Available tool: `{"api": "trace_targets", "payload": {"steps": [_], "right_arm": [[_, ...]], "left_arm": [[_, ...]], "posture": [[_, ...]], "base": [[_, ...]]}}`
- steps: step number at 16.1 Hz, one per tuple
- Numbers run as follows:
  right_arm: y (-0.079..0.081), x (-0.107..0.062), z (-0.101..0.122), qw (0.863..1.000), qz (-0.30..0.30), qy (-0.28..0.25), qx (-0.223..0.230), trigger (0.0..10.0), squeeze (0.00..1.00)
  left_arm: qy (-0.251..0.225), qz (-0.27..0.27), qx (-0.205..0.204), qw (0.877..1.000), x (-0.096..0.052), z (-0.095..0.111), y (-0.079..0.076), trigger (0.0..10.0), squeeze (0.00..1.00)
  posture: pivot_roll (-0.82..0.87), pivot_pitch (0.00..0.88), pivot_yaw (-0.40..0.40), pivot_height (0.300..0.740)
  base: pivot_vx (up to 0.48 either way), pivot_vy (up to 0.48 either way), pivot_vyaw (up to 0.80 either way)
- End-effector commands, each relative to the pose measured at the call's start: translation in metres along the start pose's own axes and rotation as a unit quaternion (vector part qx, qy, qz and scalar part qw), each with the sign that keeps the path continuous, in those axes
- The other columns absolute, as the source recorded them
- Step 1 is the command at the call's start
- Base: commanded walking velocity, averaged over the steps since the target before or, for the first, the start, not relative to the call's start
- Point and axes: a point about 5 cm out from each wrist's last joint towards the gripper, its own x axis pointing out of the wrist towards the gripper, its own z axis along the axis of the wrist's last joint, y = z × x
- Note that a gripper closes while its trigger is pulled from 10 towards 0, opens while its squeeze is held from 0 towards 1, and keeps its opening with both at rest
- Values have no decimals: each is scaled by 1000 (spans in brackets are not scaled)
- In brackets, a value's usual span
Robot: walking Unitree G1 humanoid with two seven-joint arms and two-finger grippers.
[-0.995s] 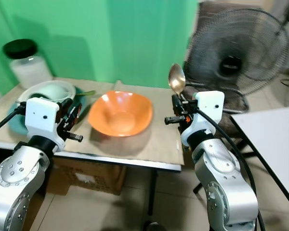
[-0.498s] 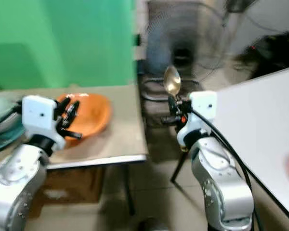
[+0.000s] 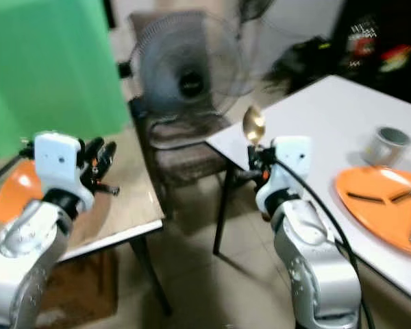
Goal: Setting the table
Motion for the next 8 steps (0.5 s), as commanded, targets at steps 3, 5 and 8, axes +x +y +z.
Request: {"api": "trace_targets", "payload": {"steps": [3, 5, 8], "right_arm": [[4, -1, 5, 1000, 3, -7, -2, 10000, 0], [3, -1, 5, 1000, -1, -5, 1, 10000, 0], [3, -2, 4, 1000, -3, -3, 1, 10000, 0]], "left_arm": [[9, -6, -12, 1000, 2, -3, 0, 10000, 0], [9, -6, -16, 1000, 2, -3, 0, 10000, 0], [5, -7, 3, 1000, 2, -3, 0, 10000, 0]], "posture": [[-93, 0, 15, 740], [-94, 0, 14, 740], [-96, 0, 12, 740]], "base": [[0, 0, -800], [0, 480, -800], [0, 320, -800]]}}
